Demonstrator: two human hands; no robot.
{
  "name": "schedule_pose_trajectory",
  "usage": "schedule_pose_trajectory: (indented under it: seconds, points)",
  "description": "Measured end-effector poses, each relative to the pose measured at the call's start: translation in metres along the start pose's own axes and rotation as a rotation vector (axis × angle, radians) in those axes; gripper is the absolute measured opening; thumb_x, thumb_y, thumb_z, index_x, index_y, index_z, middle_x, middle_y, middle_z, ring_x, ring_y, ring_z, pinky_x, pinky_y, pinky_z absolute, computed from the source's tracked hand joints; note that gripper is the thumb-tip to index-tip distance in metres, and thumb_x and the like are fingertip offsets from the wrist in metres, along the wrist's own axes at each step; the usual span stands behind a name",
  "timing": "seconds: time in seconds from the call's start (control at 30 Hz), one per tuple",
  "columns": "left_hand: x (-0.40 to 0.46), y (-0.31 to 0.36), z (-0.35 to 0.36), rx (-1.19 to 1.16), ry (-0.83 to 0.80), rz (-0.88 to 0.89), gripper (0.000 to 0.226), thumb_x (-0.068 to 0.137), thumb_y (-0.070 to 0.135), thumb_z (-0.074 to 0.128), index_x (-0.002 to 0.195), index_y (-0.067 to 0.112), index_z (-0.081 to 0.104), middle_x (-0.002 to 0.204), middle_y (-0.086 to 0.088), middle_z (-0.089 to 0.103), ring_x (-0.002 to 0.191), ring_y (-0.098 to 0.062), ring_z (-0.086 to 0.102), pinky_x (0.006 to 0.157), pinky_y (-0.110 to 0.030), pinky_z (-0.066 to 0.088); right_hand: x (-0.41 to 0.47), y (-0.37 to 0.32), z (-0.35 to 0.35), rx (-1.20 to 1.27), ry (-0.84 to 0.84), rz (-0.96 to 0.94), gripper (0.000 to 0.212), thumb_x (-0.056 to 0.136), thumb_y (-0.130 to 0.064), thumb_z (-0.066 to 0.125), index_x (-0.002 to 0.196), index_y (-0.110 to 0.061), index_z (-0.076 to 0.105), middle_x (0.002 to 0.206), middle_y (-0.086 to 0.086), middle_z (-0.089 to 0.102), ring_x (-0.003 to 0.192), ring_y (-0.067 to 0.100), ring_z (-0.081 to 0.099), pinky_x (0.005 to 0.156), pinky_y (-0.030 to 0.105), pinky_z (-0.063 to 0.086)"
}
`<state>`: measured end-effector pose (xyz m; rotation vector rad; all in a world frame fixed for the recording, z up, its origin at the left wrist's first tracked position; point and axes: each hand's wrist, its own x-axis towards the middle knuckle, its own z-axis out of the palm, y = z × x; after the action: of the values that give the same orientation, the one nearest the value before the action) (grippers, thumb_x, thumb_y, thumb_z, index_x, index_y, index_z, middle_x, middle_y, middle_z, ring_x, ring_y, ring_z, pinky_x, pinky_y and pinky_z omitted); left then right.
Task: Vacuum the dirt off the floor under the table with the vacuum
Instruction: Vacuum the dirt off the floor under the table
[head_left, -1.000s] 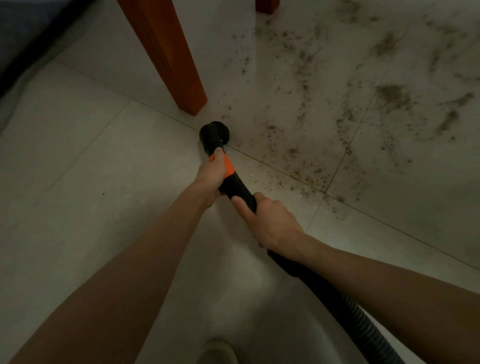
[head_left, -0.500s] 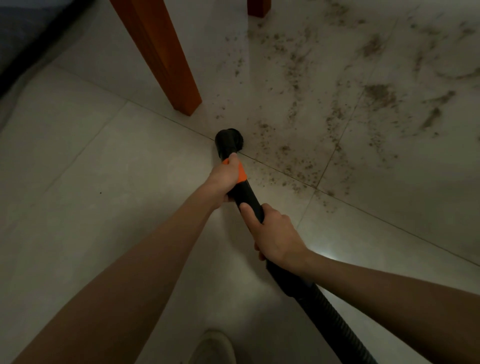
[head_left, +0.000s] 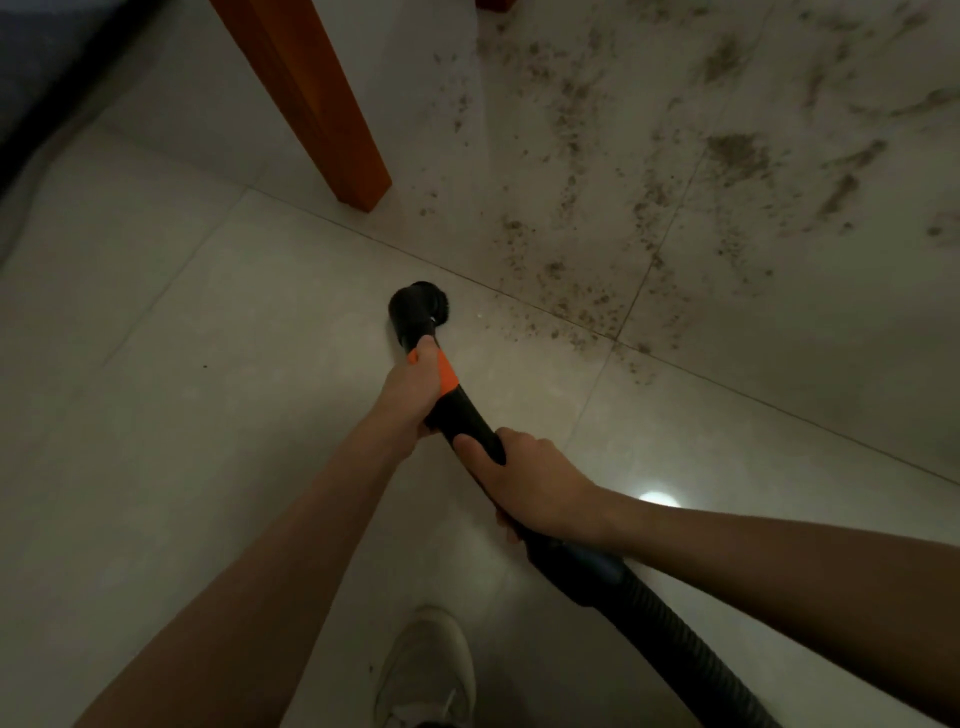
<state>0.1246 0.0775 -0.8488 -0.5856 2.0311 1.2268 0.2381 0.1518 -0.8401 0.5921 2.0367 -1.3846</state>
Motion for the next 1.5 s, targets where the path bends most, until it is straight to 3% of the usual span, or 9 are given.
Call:
schedule_pose_trajectory:
  seconds: [0.13, 0.27, 0.43, 0.57, 0.97, 1.17, 1.23, 1.37, 1.5]
  points:
    - [-0.016, -0.023, 0.018, 0.068, -0.018, 0.040, 0.050, 0.099, 0.042, 0.031, 0.129, 0.004, 0.043, 0.107, -0.016, 0.054, 0.096, -0.030, 0.057, 0.082, -0.039, 0.050, -0.011, 0.014, -0.004, 0.001, -0.043, 0.053, 0.039, 0.096, -0.053, 0.037, 0.094, -0.015, 0.046, 0.086, 0.011, 0.065, 0.061, 0.018, 0.060, 0.068, 0.034, 0.056]
    - [-0.029, -0.036, 0.038, 0.159, -0.080, 0.053, 0.054, 0.099, 0.045, 0.030, 0.130, 0.003, 0.044, 0.112, -0.017, 0.056, 0.106, -0.031, 0.056, 0.092, -0.040, 0.048, -0.023, 0.025, -0.007, 0.172, -0.027, 0.089, 0.040, 0.096, -0.050, 0.042, 0.101, -0.010, 0.044, 0.073, 0.006, 0.061, 0.042, 0.011, 0.056, 0.051, 0.027, 0.052]
    - [-0.028, -0.027, 0.044, 0.100, -0.118, 0.008, 0.056, 0.099, 0.046, 0.030, 0.132, 0.002, 0.042, 0.119, -0.018, 0.055, 0.110, -0.032, 0.056, 0.092, -0.040, 0.049, -0.024, 0.026, -0.013, 0.172, 0.059, 0.042, 0.041, 0.095, -0.051, 0.041, 0.094, -0.010, 0.046, 0.068, 0.006, 0.060, 0.039, 0.012, 0.053, 0.042, 0.025, 0.048]
    - [-0.023, -0.018, 0.044, 0.067, -0.130, 0.025, 0.055, 0.099, 0.046, 0.030, 0.129, 0.002, 0.043, 0.108, -0.015, 0.054, 0.107, -0.031, 0.057, 0.090, -0.040, 0.050, -0.016, 0.023, -0.017, 0.143, 0.121, 0.019, 0.043, 0.095, -0.053, 0.041, 0.093, -0.010, 0.048, 0.067, 0.005, 0.060, 0.035, 0.010, 0.051, 0.038, 0.023, 0.046]
    - [-0.002, 0.026, 0.057, 0.085, -0.129, 0.069, 0.051, 0.100, 0.044, 0.029, 0.131, 0.005, 0.041, 0.107, -0.011, 0.051, 0.096, -0.024, 0.052, 0.078, -0.035, 0.046, 0.020, 0.008, -0.041, 0.114, 0.238, -0.015, 0.047, 0.095, -0.052, 0.042, 0.093, -0.007, 0.052, 0.067, 0.008, 0.060, 0.037, 0.013, 0.053, 0.035, 0.022, 0.043]
    - [0.004, 0.037, 0.057, 0.051, -0.118, 0.053, 0.048, 0.099, 0.039, 0.034, 0.132, 0.005, 0.041, 0.109, -0.012, 0.052, 0.097, -0.026, 0.053, 0.078, -0.034, 0.046, 0.026, 0.003, -0.047, 0.094, 0.225, 0.006, 0.048, 0.095, -0.053, 0.041, 0.093, -0.006, 0.052, 0.066, 0.008, 0.059, 0.039, 0.014, 0.054, 0.037, 0.022, 0.046]
    - [0.005, 0.032, 0.055, 0.005, -0.121, 0.035, 0.049, 0.099, 0.039, 0.036, 0.134, 0.004, 0.041, 0.119, -0.017, 0.054, 0.107, -0.029, 0.055, 0.079, -0.035, 0.047, 0.021, 0.008, -0.044, 0.084, 0.202, 0.016, 0.047, 0.095, -0.054, 0.042, 0.093, -0.008, 0.051, 0.065, 0.007, 0.058, 0.039, 0.013, 0.053, 0.038, 0.022, 0.047]
    - [0.001, 0.005, 0.055, -0.030, -0.116, 0.000, 0.055, 0.099, 0.041, 0.036, 0.136, 0.001, 0.039, 0.131, -0.020, 0.051, 0.117, -0.032, 0.052, 0.097, -0.041, 0.046, -0.002, 0.023, -0.036, 0.092, 0.125, 0.045, 0.044, 0.094, -0.054, 0.041, 0.089, -0.012, 0.052, 0.063, 0.005, 0.058, 0.039, 0.012, 0.052, 0.043, 0.025, 0.048]
    - [-0.010, -0.030, 0.059, 0.036, -0.109, 0.003, 0.055, 0.099, 0.043, 0.034, 0.134, 0.001, 0.041, 0.128, -0.021, 0.052, 0.115, -0.034, 0.053, 0.100, -0.046, 0.045, -0.029, 0.040, -0.026, 0.098, 0.070, 0.085, 0.044, 0.094, -0.056, 0.039, 0.082, -0.015, 0.049, 0.062, 0.005, 0.056, 0.042, 0.016, 0.052, 0.046, 0.026, 0.047]
